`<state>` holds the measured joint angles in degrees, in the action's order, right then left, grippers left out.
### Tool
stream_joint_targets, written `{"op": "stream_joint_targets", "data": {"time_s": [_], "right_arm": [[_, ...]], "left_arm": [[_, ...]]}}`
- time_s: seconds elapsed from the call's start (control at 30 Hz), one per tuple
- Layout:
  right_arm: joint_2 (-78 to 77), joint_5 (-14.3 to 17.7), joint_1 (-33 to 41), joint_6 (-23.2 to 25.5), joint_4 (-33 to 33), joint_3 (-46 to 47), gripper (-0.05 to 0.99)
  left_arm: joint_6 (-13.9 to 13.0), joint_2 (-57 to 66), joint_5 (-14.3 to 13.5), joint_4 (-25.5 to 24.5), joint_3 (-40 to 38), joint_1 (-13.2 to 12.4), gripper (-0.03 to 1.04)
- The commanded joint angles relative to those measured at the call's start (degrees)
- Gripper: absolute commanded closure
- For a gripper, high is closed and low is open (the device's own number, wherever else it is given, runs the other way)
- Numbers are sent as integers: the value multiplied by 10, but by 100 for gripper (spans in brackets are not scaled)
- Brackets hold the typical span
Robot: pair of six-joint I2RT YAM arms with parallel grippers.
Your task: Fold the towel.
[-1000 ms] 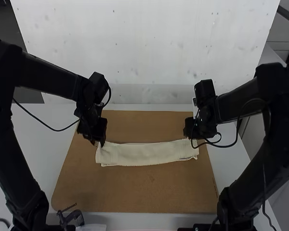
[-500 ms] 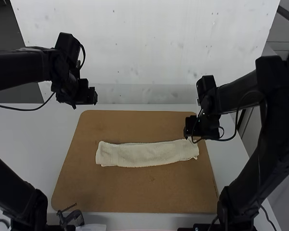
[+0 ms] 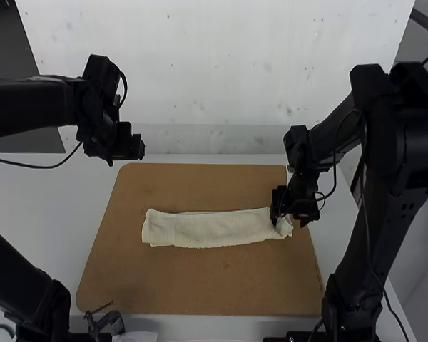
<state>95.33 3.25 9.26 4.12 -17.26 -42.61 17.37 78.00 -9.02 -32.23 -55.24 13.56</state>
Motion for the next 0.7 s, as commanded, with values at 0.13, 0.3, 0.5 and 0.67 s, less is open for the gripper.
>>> {"op": "stream_joint_targets", "data": {"time_s": [0.13,0.3,0.5,0.67], "right_arm": [[33,0,-3,21,-6,-25,76],[28,1,-14,19,-8,-28,91],[3,2,-79,-19,-9,-39,91],[-8,2,-167,-74,-24,-63,91]], "left_arm": [[-7,-5,2,6,13,-3,3],[-6,-7,2,6,18,-6,3],[-6,-10,15,15,27,-9,3],[-5,-12,15,22,32,-9,3]]}}
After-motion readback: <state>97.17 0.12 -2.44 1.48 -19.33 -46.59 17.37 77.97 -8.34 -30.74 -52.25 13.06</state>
